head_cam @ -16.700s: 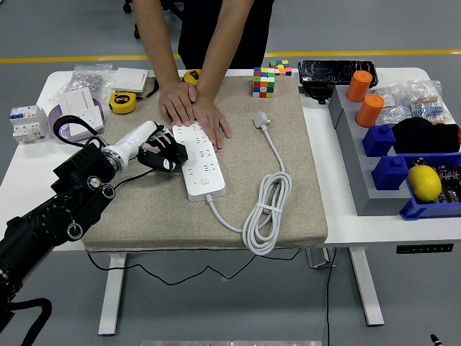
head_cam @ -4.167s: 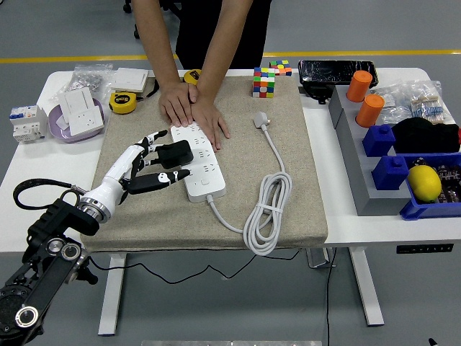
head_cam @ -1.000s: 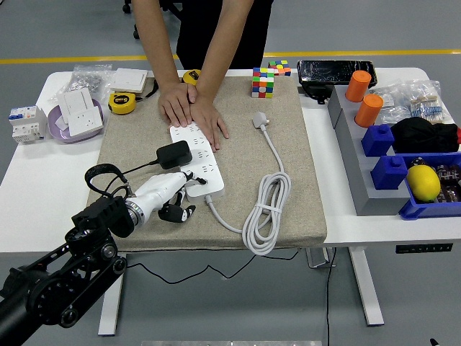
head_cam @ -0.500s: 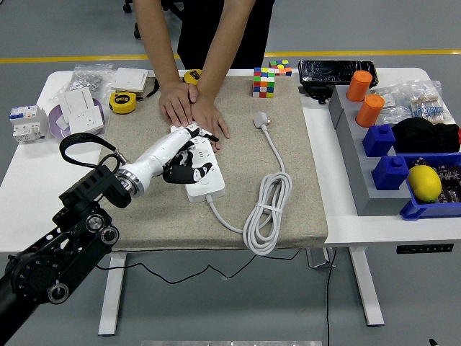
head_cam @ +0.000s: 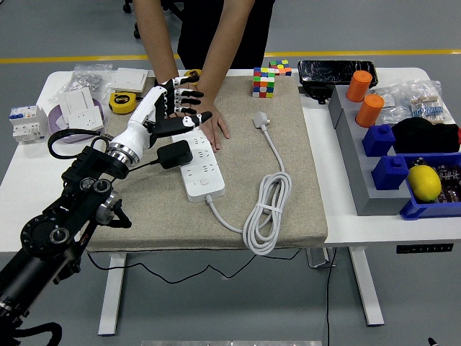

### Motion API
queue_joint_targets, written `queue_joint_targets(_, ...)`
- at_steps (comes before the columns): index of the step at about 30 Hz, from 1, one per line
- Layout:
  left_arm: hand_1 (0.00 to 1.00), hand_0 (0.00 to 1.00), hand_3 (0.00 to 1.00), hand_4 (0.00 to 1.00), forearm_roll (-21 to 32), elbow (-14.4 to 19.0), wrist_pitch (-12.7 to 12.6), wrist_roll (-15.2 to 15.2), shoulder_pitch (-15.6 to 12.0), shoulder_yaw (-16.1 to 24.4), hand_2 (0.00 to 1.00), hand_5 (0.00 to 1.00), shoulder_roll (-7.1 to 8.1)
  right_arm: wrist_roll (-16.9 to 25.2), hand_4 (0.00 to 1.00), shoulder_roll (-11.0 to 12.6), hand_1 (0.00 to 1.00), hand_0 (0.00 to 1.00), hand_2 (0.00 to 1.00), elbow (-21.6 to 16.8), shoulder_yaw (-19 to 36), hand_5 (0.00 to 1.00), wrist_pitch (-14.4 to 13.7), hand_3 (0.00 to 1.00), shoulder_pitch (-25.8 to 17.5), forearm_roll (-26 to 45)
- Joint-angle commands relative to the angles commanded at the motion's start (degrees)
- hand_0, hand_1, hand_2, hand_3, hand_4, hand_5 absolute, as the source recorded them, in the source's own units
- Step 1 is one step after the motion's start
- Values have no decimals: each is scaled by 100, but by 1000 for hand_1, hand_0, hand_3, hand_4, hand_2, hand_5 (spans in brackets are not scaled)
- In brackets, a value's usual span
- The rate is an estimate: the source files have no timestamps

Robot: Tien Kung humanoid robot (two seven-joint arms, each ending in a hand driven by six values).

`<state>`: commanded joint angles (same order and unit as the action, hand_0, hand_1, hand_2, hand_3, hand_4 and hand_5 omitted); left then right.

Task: Pick up the plug,place it near the board,insert it into the board,press the button

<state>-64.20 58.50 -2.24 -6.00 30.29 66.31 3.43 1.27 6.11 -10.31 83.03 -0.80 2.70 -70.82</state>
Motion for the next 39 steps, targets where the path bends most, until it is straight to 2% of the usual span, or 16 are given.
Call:
queue_joint_targets(3,974,946,913,998,717,-407,-50,150,128,50,935,343,10,9,998,0,897,971,834,0,-25,998,-1,844,14,28)
queue_joint_targets(4,998,998,829,998,786,-519,-92,200,159,30,877,253,20,11,998,0,896,971,834,0,-29,998,-2,844,18,32)
queue_joint_targets(9,998,998,829,998,-139,-972,-202,510,273,-125,877,253,35,5,998,7,896,971,834,0,-25,998,-5,844,30,22)
queue_joint_targets(10,998,998,766,998,-355,-1051,-184,557,293,-172,781,160,37,2,998,8,895,971,833,0,-20,998,-5,844,32,14)
queue_joint_targets(14,998,998,766,998,-1266,-1288,2,734,354,-402,781,160,70,0,998,22,895,971,833,0,-35,998,-4,844,39,9)
queue_joint_targets(15,998,998,766,998,-1494,-1330,50,769,362,-467,781,160,77,0,998,26,895,971,833,0,-36,998,-4,844,40,8)
queue_joint_targets(16,926,998,719,998,-1686,-1361,100,797,366,-536,700,173,80,1,998,28,895,972,833,0,-46,998,-3,844,42,14)
queue_joint_targets(21,926,998,719,998,-2555,-1409,103,854,347,-649,700,173,58,-2,998,30,895,972,833,0,-48,998,-3,844,31,6)
queue_joint_targets(22,764,977,566,998,-2730,-1425,72,858,346,-657,517,145,54,-3,998,30,894,971,833,0,-47,998,-4,844,28,3)
queue_joint_targets(24,764,977,566,998,-2951,-1462,-25,847,340,-683,517,145,51,-4,998,30,894,971,833,0,-48,998,-4,844,25,1)
queue_joint_targets(27,764,977,566,998,-3108,-1515,-177,808,319,-692,517,145,43,-3,998,30,894,971,833,0,-56,998,-5,844,20,4)
queue_joint_targets(28,644,891,528,998,-3110,-1532,-227,793,314,-701,415,137,42,-3,998,29,894,971,832,0,-56,998,-5,844,19,2)
queue_joint_targets(33,644,891,528,998,-3093,-1579,-403,723,311,-704,415,137,37,0,998,30,894,971,832,0,-64,998,-5,844,26,8)
queue_joint_targets(34,552,810,514,887,-3096,-1588,-425,715,312,-703,378,132,37,1,998,30,894,971,832,0,-68,998,-5,844,28,15)
queue_joint_targets(39,552,810,514,887,-2898,-1628,-533,637,310,-715,378,132,29,0,998,33,894,971,832,0,-69,998,-7,844,35,23)
